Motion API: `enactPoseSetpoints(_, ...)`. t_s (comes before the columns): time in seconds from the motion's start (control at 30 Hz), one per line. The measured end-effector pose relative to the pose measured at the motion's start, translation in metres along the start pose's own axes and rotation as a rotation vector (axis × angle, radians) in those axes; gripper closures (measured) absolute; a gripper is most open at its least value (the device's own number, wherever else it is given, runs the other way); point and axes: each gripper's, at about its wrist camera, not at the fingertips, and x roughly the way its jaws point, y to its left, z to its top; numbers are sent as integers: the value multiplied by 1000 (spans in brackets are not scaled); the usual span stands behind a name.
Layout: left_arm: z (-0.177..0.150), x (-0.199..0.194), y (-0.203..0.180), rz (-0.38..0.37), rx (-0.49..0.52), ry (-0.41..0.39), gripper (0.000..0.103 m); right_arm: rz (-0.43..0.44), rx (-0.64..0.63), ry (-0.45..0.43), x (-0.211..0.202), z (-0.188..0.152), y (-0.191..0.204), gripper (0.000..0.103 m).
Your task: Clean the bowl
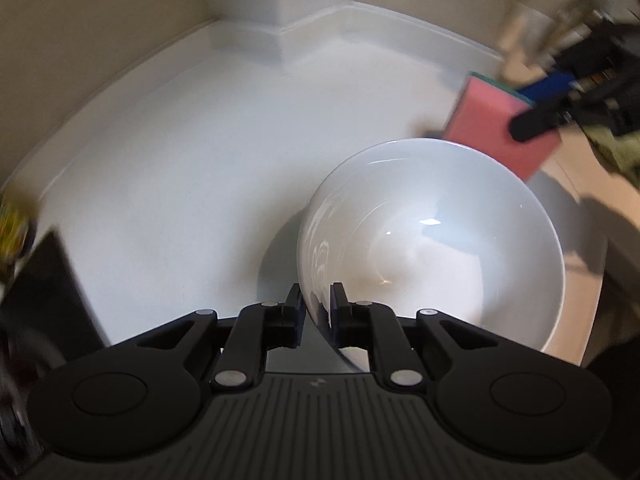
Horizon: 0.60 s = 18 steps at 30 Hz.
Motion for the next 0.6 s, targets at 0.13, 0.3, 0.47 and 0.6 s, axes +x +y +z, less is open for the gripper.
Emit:
enactPoseSetpoints(0.13,21,6,3,-64,167,22,90,3,-15,-5,9,10,-3,79)
enactPoseSetpoints(0.3,29,1,11,-6,-73,23,89,-5,-10,-16,13,12,-2,79)
enactPoseSetpoints(0.47,4,-16,-9,90,-293,3,89,-11,58,-49,7,1,0,79)
enactPoseSetpoints(0.6,-4,-13,-23,133,-207,-10,90,-9,65,-45,0,-8,7,79)
